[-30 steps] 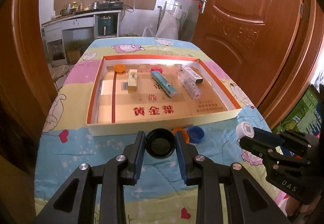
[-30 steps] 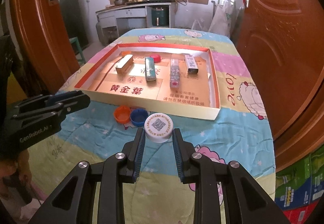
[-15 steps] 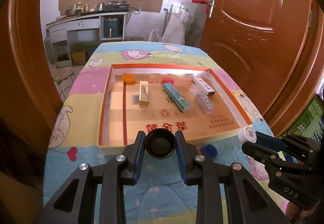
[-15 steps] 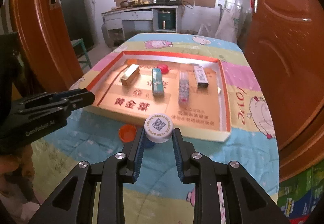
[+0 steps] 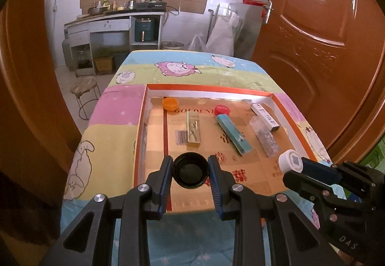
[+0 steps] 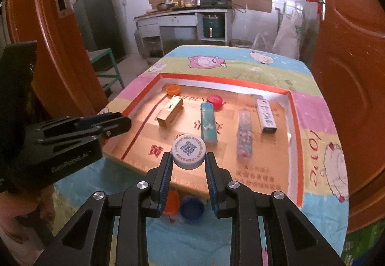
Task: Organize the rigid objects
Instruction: 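Carry the black cap with the left gripper while the right gripper carries the white tin toward the lid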
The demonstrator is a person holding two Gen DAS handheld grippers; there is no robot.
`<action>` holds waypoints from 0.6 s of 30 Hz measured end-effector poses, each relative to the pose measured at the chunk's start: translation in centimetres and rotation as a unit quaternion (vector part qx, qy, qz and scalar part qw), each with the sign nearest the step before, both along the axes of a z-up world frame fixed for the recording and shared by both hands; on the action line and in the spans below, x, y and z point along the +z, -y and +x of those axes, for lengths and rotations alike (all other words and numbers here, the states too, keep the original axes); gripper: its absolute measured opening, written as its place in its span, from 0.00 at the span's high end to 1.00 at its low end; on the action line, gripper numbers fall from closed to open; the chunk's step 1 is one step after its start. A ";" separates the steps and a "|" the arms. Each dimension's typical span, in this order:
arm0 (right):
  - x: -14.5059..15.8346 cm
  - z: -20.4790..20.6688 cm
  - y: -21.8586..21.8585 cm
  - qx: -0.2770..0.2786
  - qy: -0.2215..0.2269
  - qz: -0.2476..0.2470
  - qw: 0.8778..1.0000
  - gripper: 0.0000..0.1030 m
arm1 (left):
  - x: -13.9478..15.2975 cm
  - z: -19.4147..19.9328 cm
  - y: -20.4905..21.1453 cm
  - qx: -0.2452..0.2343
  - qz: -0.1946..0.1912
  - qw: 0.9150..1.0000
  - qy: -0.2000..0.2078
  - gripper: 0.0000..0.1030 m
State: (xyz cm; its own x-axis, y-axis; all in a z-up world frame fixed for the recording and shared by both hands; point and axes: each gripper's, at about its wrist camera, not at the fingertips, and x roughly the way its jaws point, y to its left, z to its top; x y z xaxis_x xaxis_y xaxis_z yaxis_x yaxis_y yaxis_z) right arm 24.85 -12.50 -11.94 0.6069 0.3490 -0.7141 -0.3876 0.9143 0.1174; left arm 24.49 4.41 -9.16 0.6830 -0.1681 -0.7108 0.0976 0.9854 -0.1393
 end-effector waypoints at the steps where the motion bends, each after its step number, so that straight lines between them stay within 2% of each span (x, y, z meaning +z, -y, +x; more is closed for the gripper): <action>1: 0.0 0.3 -0.1 0.002 0.000 0.001 1.000 0.72 | 0.0 0.3 0.0 0.001 0.000 1.000 0.000 0.71; 18: -0.4 4.8 0.1 0.002 0.004 -0.008 1.000 0.72 | -0.6 5.3 -0.5 0.013 0.012 1.000 -0.010 0.71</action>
State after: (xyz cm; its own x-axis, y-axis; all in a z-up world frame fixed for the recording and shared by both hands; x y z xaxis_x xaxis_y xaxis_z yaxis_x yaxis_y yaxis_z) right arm 29.68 -12.60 -12.33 0.6120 0.3388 -0.7146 -0.3914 0.9149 0.0986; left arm 29.76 4.92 -9.80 0.6719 -0.1324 -0.7287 0.0685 0.9908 -0.1168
